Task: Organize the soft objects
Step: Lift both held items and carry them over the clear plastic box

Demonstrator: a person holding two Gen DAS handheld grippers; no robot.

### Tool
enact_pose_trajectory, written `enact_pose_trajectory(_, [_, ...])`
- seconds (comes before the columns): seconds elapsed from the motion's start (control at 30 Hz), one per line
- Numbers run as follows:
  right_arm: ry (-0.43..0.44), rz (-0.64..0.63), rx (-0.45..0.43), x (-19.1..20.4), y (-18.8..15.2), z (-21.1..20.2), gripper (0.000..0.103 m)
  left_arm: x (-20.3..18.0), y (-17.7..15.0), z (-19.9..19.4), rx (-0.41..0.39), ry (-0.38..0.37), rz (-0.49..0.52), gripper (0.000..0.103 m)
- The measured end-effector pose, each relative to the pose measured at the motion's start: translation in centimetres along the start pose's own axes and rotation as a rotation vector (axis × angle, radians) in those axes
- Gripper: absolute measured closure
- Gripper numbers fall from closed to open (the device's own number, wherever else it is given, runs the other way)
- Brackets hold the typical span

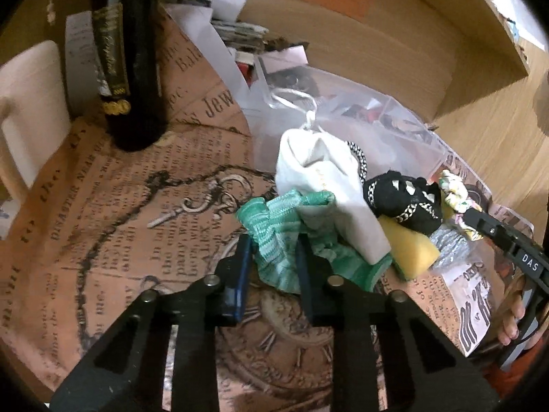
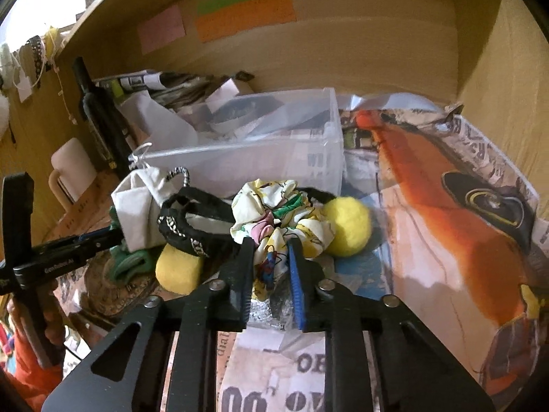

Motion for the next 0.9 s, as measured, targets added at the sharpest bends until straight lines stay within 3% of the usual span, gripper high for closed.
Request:
enact_pose_trajectory(0.57, [0.0,-0.091,-0.214,1.7,5.0,-4.0,0.088,0.2,5.1,-7.0,-0.248,0.057,0.015,0.083])
enact_pose_trajectory(0.9, [0.033,-0.14,-0.226,2.4,8.4,-1.8,0.088,-1.4,10.6,-6.5,-0.35,0.063,0.012,0.083])
Point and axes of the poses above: each gripper's, at about its wrist camera, not at the fingertips, and z roughly the way its jaws point, x to its left, y to its top, the point moved 2 cm from there along z, roughly the way its jaws point, and after that the axes turned 14 degrees about y, right-handed, at the moved point
